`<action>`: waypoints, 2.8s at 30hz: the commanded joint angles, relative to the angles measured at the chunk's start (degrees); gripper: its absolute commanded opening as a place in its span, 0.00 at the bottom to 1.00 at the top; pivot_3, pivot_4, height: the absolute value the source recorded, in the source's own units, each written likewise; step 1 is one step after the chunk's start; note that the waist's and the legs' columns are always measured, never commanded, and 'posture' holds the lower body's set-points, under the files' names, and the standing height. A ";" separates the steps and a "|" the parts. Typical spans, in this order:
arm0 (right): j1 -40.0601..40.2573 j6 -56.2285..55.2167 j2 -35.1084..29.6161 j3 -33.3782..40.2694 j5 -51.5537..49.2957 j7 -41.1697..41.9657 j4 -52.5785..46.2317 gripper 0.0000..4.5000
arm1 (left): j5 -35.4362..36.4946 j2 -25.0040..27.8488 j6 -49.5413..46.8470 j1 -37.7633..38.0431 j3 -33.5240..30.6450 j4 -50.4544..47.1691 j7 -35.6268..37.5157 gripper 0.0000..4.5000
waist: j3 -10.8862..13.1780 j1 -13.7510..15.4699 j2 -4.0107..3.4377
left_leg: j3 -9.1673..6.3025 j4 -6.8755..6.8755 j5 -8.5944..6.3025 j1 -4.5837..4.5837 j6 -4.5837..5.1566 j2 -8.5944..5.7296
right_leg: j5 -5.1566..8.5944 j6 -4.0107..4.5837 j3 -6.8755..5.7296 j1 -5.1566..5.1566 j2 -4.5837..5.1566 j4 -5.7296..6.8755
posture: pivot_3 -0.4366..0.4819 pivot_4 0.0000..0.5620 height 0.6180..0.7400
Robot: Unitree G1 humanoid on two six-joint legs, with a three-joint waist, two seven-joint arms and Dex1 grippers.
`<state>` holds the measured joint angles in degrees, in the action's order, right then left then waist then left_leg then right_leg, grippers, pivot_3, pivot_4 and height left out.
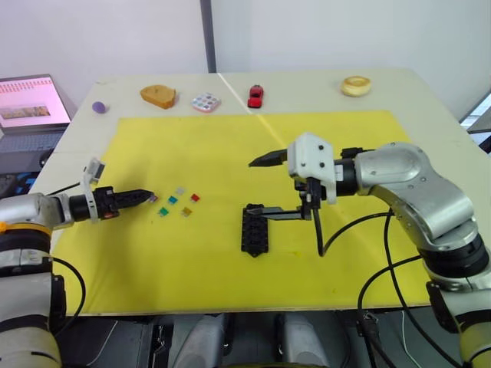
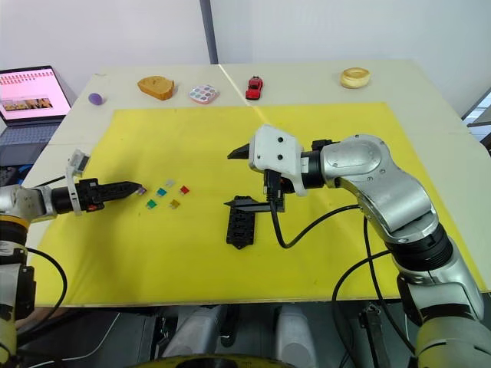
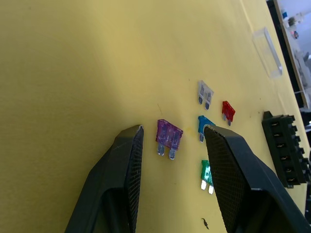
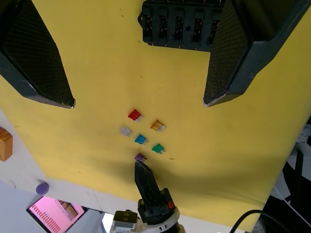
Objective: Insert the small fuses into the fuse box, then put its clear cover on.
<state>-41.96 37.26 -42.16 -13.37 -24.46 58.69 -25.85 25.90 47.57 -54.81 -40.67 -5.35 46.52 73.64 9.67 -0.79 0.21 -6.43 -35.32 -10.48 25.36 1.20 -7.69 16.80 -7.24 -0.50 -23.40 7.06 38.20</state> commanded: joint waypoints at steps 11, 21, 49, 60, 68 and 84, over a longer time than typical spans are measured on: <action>-0.78 -0.11 0.15 1.29 0.67 -0.88 -1.00 1.00 | -1.25 -2.48 -1.26 1.45 -0.69 0.40 -2.08 0.34 | -0.02 0.18 0.01 | -0.01 -0.02 0.00 -0.01 0.00 -0.02 | 0.00 0.00 0.02 0.04 0.00 0.00 | 0.48 0.27 1.00; -0.45 0.51 0.05 1.21 0.45 -0.54 -1.50 1.00 | -0.38 -2.47 -3.81 2.61 -2.75 -1.44 -3.96 0.02 | -0.02 0.01 0.01 | -0.02 -0.02 0.00 -0.02 0.01 -0.01 | 0.00 0.00 0.02 0.03 0.00 0.01 | 0.48 0.27 1.00; -11.02 42.61 11.08 21.96 -35.23 -15.48 11.68 1.00 | 35.81 -18.19 -16.11 7.56 -17.19 -61.98 -21.51 0.02 | 0.03 -0.41 0.20 | -0.18 -0.02 0.14 -0.02 -0.21 0.04 | -0.05 0.05 0.14 0.14 -0.09 -0.09 | 0.48 0.27 1.00; -15.06 50.79 15.36 25.26 -40.87 -23.98 15.19 0.87 | 41.15 -17.46 -13.37 5.63 -14.64 -60.52 -23.57 0.00 | 0.03 0.13 0.18 | -0.08 -0.02 0.15 -0.04 -0.21 0.09 | -0.05 0.07 0.24 0.14 -0.17 -0.11 | 0.48 0.27 1.00; -16.62 52.67 18.96 28.17 -45.00 -29.74 16.78 0.59 | 41.42 -15.74 -11.74 6.27 -11.99 -59.17 -21.84 0.00 | 0.03 -0.13 0.18 | -0.07 0.02 0.13 -0.04 -0.19 0.09 | -0.05 0.07 0.25 0.11 -0.18 -0.10 | 0.48 0.27 1.00; -15.02 51.82 19.58 26.09 -46.90 -33.10 15.58 0.40 | 40.47 -13.81 -8.46 5.76 -8.88 -57.28 -20.59 0.00 | 0.03 -0.17 0.18 | -0.07 0.05 0.07 -0.03 -0.08 0.09 | -0.05 0.07 0.27 0.07 -0.19 -0.10 | 0.48 0.27 1.00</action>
<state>-56.28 90.20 -22.91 12.09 -69.98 25.59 -8.73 66.18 32.92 -64.30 -33.99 -14.13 -9.81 52.34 9.69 -0.96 0.39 -6.50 -35.27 -10.41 25.33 1.12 -7.60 16.75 -7.17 -0.23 -23.34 6.87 38.10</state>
